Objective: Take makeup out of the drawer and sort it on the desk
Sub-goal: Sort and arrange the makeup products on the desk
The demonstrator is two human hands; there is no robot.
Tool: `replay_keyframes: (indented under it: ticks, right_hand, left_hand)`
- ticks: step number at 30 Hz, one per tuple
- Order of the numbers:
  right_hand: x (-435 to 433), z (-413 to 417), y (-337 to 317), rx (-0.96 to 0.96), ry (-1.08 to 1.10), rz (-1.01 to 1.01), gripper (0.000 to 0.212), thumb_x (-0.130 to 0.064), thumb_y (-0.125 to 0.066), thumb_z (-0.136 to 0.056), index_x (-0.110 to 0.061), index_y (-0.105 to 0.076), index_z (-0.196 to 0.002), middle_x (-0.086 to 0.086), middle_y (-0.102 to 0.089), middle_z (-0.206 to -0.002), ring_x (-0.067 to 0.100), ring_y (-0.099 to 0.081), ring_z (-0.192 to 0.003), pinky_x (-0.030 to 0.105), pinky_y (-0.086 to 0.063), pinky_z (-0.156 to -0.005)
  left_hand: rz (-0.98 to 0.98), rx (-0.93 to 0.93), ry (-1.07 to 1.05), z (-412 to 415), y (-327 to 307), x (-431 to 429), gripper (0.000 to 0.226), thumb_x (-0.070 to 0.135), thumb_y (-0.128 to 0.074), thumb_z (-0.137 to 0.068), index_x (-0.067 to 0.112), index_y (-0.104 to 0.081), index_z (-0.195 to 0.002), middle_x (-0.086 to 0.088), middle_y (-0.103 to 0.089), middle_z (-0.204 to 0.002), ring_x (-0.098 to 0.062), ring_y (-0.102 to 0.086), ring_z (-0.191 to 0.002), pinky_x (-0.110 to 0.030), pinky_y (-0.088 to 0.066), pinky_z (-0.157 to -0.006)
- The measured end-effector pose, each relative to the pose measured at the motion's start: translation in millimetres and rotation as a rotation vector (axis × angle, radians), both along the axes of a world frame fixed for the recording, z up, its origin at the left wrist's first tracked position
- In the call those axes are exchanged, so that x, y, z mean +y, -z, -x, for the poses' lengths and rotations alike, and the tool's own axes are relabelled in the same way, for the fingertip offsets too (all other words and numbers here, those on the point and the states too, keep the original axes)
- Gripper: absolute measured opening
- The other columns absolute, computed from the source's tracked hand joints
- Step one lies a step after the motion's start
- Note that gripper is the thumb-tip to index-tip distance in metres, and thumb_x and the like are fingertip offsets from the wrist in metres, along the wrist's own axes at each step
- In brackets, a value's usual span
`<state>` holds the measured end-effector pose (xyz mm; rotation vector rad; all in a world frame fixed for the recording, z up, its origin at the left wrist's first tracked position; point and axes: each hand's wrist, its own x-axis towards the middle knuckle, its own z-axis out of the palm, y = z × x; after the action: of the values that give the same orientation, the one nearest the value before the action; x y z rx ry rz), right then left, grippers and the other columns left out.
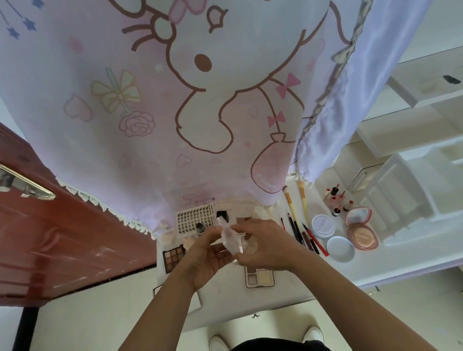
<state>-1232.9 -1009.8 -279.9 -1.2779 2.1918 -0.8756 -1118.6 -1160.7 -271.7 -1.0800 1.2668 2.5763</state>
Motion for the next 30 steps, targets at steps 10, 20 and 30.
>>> replay_keyframes:
  ticks: [10,20,30]
  right_hand:
    - [1,0,6,-0.578,0.339,0.067,0.027,-0.028,-0.052,-0.103,-0.022,-0.066,-0.125,-0.006,-0.074,-0.097,-0.003,-0.067,-0.072,0.014,-0.050,-0.064]
    - [5,-12,4,-0.255,0.265,0.036,0.034,-0.038,-0.065,-0.095,-0.027,-0.067,-0.127,-0.012,-0.064,-0.113,0.002,-0.063,-0.087,0.014,-0.051,-0.069]
    - [15,-21,-12,0.111,-0.045,-0.080,0.083,-0.064,-0.068,-0.077,-0.027,-0.044,-0.147,-0.009,-0.056,-0.130,0.010,-0.052,-0.118,0.032,-0.049,-0.100]
  left_hand:
    - [0.103,-0.160,-0.015,-7,-1,-5,0.043,0.055,-0.062,-0.086,0.016,-0.071,-0.103,-0.015,-0.067,-0.104,-0.028,-0.062,-0.088,-0.039,-0.054,-0.071]
    - [-0.134,-0.056,0.076,-18,-7,6,0.049,0.046,-0.053,-0.095,0.009,-0.064,-0.124,-0.022,-0.064,-0.111,-0.028,-0.057,-0.092,-0.035,-0.054,-0.071]
    - [-0.087,-0.021,0.072,-28,-3,14,0.046,0.046,-0.060,-0.090,0.013,-0.071,-0.120,-0.022,-0.065,-0.121,-0.035,-0.062,-0.106,-0.044,-0.057,-0.089]
